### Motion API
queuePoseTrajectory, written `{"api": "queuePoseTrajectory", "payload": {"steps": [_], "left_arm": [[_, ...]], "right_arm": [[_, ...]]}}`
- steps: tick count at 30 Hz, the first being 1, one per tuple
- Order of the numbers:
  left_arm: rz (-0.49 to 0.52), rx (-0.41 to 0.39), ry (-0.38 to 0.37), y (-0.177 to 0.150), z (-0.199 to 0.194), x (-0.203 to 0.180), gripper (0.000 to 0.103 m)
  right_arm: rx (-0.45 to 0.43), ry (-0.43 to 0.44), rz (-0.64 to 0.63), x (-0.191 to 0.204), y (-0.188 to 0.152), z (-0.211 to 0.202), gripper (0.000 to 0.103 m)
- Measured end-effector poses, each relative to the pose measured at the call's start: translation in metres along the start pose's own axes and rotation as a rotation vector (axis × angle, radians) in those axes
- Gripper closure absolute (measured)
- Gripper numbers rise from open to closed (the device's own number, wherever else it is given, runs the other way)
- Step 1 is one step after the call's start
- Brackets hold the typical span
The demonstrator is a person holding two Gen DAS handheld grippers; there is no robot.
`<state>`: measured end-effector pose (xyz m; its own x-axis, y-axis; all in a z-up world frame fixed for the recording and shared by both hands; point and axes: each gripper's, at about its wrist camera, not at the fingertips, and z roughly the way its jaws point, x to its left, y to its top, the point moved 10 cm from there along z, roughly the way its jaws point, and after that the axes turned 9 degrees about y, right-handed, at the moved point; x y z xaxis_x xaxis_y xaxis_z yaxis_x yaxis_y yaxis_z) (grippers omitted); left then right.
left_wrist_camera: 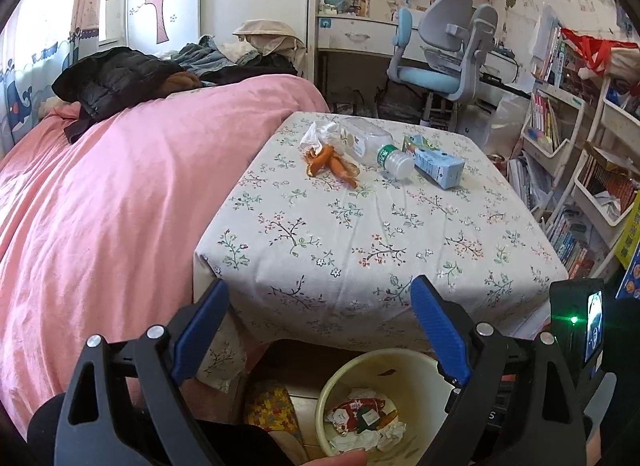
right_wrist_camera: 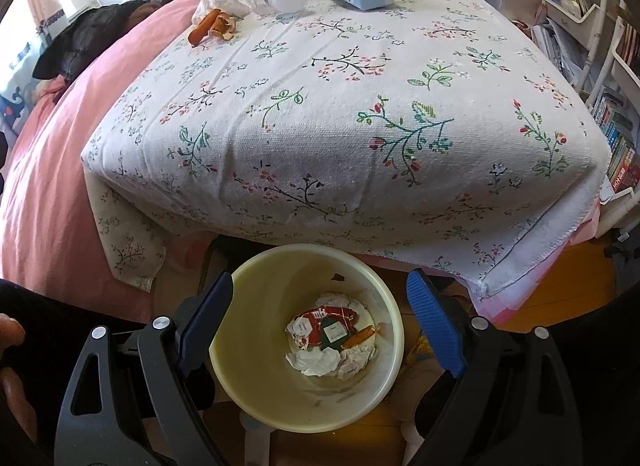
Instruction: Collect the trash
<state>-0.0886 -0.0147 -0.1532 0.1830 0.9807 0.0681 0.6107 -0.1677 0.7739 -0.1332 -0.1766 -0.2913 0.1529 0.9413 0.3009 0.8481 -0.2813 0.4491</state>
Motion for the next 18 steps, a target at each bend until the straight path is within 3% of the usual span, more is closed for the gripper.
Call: {"api": "queuePoseTrajectory", "payload": {"steps": [18], "left_arm": [[0.017,0.031,-0.019,-0.0036,0.0028,-0.0053,0.012]], "right_arm": [[0.016,-0.006,-0.018,0.0029,-0.0019,0.0053,0.018]]}}
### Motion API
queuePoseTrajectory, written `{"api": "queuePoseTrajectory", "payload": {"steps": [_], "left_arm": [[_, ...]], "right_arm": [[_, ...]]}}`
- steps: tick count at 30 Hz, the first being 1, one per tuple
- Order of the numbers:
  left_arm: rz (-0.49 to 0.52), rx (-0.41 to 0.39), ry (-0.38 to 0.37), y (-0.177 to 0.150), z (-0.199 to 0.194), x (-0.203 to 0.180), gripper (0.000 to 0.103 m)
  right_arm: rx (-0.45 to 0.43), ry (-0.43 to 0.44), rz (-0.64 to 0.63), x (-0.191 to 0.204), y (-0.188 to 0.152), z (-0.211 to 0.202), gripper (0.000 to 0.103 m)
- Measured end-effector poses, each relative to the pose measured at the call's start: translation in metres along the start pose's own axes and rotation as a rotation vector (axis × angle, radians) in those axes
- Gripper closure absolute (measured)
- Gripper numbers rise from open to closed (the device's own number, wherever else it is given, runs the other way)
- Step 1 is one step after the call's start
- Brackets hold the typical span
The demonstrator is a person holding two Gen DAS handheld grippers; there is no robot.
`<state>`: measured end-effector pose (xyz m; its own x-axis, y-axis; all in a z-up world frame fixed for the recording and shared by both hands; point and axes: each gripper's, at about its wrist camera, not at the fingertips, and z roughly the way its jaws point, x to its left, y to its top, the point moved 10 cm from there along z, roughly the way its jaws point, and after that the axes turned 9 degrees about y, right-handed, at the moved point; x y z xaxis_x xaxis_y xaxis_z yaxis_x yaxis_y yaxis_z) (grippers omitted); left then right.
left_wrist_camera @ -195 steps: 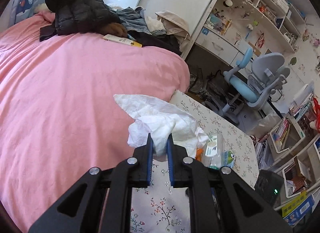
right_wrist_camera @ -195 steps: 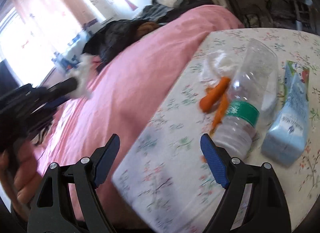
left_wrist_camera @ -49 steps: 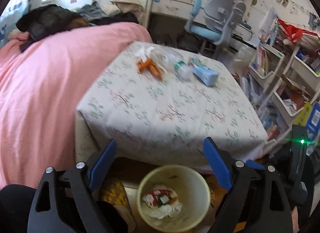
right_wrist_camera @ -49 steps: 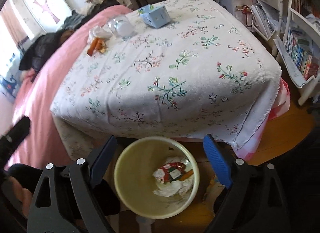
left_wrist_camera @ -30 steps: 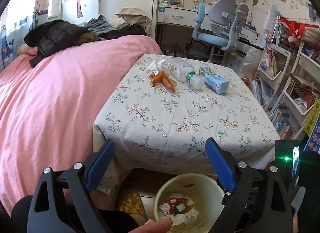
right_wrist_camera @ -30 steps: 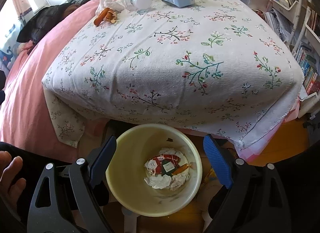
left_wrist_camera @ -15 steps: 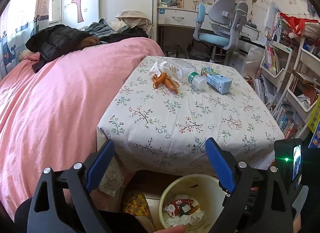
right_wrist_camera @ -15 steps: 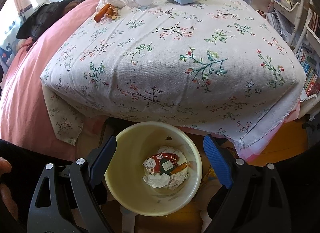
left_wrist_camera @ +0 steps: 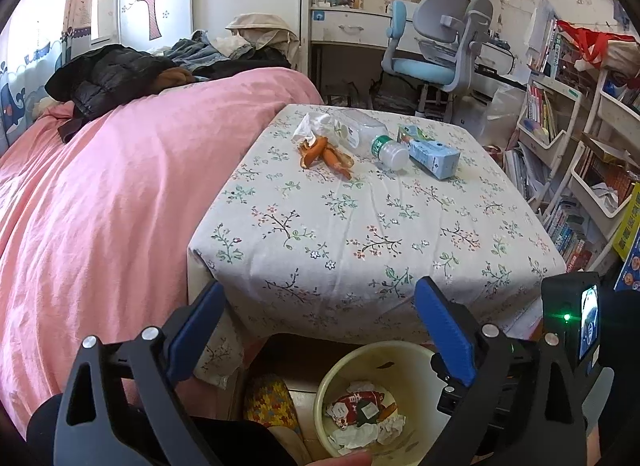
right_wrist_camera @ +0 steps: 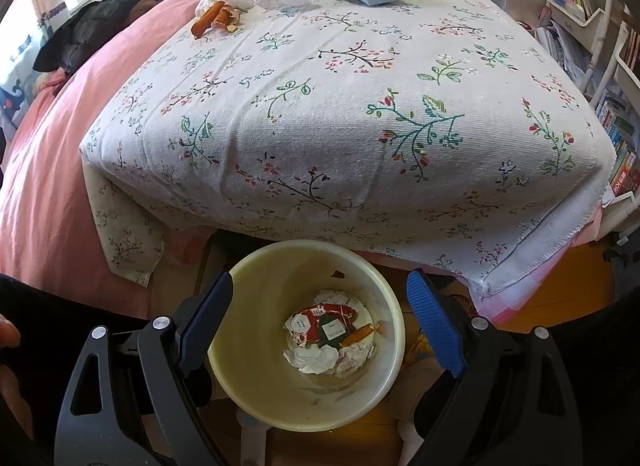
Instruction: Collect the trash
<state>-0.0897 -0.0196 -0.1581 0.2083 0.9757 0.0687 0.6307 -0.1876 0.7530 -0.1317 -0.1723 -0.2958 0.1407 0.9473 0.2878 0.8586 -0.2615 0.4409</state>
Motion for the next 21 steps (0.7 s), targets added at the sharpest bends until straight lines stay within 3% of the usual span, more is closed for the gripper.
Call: {"api": "queuePoseTrajectory", "payload": {"steps": [21], "left_arm": [[0.004,0.02,-0.02,-0.0048,0.0016,-0.0055,0.012]], "right_arm": [[0.01,-0.006,-0.016,0.0034,-0.0017,0.0049,0.018]]}}
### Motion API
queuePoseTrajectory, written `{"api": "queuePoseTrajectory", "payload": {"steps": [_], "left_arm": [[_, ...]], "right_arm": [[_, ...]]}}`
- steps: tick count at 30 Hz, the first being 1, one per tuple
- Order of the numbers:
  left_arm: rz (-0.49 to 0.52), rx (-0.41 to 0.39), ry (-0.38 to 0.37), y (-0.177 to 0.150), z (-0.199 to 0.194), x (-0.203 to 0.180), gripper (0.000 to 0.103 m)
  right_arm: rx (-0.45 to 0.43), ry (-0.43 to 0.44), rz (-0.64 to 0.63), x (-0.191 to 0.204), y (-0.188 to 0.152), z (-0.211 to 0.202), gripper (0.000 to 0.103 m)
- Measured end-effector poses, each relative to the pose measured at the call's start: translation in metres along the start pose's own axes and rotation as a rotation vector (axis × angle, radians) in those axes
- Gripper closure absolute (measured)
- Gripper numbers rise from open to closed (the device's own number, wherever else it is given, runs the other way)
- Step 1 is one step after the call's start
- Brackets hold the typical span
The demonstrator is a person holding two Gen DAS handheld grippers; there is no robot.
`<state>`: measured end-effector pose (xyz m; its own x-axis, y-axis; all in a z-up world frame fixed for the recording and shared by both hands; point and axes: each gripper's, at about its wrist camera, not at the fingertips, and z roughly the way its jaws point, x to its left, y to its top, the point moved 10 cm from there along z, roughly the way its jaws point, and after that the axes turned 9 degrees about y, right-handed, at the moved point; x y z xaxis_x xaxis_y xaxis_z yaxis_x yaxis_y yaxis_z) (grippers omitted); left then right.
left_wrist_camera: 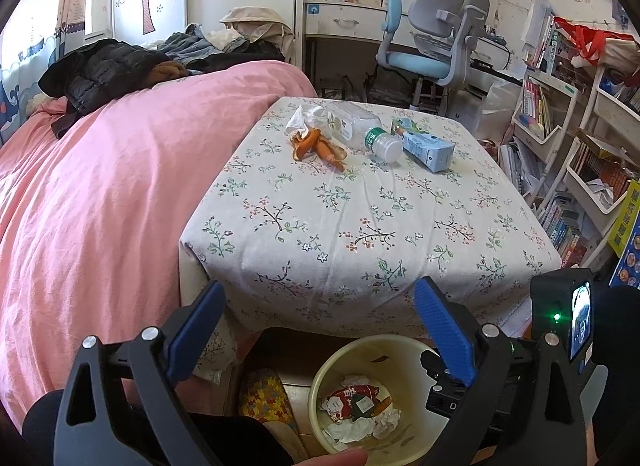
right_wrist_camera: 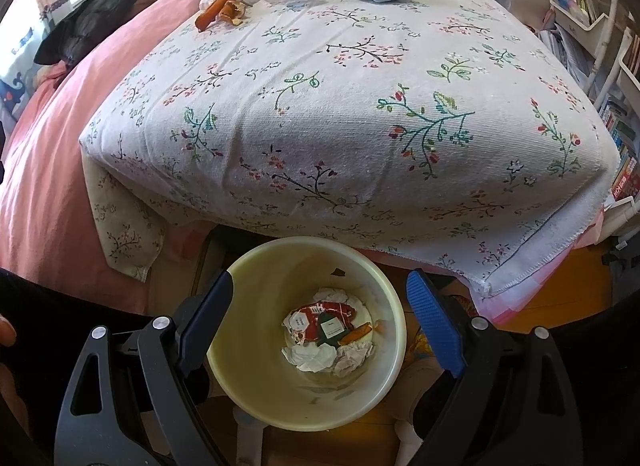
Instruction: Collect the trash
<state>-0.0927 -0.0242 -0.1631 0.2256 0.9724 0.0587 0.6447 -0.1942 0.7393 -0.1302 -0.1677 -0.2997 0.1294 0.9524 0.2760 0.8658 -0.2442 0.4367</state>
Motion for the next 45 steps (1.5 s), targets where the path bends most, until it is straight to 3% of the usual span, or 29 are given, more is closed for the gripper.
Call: {"api": "queuePoseTrajectory", "payload": {"steps": [45], "left_arm": [[-0.034,0.028,-0.015,-0.0017,0.004,0.0071,0.012]], "right_arm": [[0.015,-0.007,-0.031,0.0063,-0.003,0.0051,0.018]]}}
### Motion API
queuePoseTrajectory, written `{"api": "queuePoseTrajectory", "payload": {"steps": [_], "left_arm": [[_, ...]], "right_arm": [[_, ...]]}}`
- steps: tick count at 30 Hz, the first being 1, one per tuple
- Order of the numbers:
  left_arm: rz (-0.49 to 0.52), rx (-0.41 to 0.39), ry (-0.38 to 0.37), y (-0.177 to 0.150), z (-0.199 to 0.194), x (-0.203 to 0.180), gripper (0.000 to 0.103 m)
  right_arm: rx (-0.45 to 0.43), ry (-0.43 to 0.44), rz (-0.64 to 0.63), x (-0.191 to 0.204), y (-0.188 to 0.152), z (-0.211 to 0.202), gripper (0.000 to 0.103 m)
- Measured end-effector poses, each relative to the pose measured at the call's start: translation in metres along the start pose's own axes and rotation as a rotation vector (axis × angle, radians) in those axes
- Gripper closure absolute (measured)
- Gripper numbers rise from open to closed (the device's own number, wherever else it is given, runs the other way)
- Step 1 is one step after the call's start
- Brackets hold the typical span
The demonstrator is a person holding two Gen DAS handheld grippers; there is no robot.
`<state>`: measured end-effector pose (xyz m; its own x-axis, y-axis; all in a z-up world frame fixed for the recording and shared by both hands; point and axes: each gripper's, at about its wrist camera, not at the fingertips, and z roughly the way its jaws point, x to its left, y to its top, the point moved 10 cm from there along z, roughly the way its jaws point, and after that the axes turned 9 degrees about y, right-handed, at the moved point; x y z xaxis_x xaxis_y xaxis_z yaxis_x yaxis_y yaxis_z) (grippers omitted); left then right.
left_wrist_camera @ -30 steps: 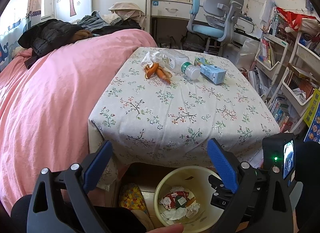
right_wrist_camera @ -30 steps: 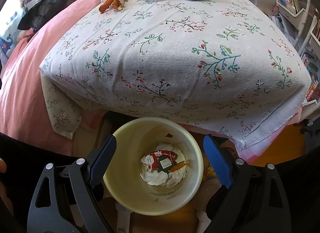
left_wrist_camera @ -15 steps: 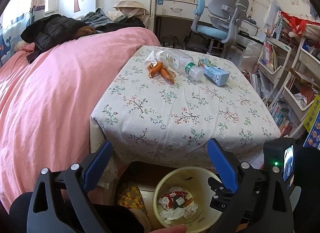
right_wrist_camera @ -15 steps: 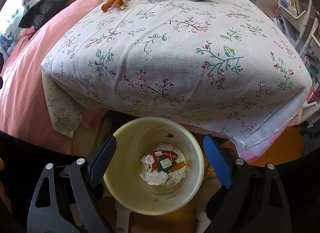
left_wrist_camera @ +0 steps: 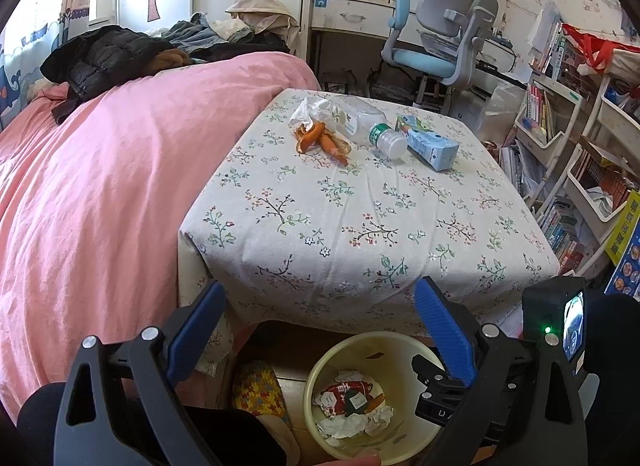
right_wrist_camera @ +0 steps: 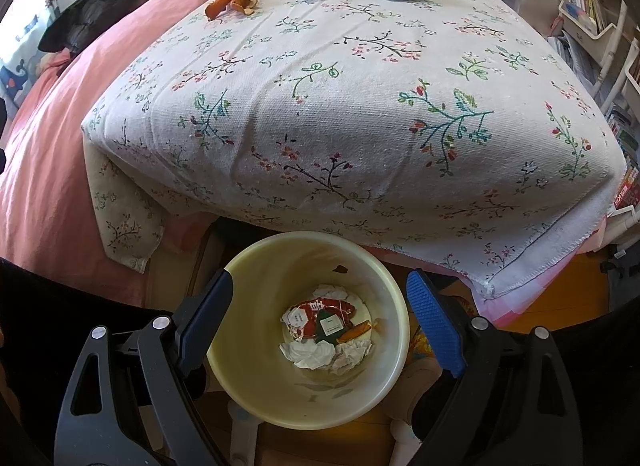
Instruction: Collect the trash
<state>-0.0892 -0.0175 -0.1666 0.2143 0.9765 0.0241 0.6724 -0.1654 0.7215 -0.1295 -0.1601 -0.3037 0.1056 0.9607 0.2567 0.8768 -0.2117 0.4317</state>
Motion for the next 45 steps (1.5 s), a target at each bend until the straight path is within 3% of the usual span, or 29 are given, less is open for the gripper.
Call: {"api": "queuePoseTrajectory", "payload": {"steps": [45], "left_arm": [[0.001,0.013,-0.007,-0.0024,0.0011,-0.0007,0.011]], "right_arm": [[0.004,-0.001,-0.002,0.0013,-0.0002,0.0012,0.018]]}}
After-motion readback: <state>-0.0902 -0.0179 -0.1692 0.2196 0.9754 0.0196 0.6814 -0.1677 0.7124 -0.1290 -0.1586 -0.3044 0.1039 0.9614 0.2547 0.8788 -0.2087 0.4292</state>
